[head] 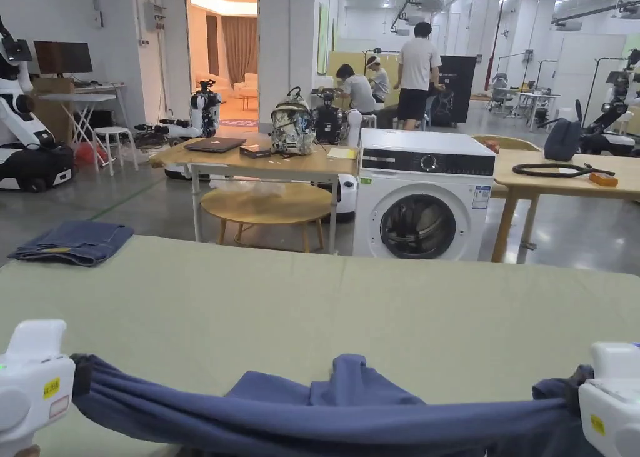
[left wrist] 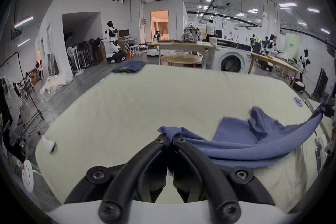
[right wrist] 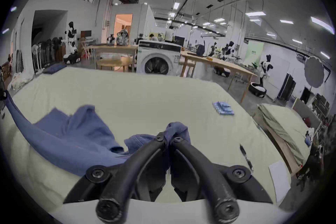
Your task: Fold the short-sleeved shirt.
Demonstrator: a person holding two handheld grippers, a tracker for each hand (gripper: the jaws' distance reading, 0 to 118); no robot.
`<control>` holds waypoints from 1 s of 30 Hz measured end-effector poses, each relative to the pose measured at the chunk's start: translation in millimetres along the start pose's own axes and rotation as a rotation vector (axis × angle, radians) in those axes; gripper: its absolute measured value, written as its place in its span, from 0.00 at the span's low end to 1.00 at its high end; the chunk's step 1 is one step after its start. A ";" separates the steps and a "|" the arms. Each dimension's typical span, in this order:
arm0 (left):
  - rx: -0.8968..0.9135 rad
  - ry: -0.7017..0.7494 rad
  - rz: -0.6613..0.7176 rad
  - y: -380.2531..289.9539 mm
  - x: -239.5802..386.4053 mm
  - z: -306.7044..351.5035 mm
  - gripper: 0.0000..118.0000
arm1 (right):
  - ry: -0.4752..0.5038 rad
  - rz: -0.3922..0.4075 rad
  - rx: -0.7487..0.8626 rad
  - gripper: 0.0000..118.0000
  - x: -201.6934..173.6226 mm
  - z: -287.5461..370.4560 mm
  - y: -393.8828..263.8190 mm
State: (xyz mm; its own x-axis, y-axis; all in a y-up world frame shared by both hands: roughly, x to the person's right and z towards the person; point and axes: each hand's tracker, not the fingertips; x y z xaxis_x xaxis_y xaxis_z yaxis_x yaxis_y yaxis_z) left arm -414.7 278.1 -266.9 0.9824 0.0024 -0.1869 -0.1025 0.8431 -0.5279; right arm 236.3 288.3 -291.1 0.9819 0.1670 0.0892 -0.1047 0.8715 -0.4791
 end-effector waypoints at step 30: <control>0.052 0.010 -0.012 -102.6 28.5 71.7 0.36 | 0.049 -0.050 0.052 0.58 -46.5 56.0 -84.5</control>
State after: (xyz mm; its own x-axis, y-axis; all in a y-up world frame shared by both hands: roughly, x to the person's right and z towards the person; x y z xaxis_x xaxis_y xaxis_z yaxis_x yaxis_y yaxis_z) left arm -365.0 230.3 -158.7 0.9818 -0.0129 -0.1893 -0.0824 0.8699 -0.4863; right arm 190.7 232.7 -205.9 0.9925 0.1013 0.0685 -0.0623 0.9010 -0.4294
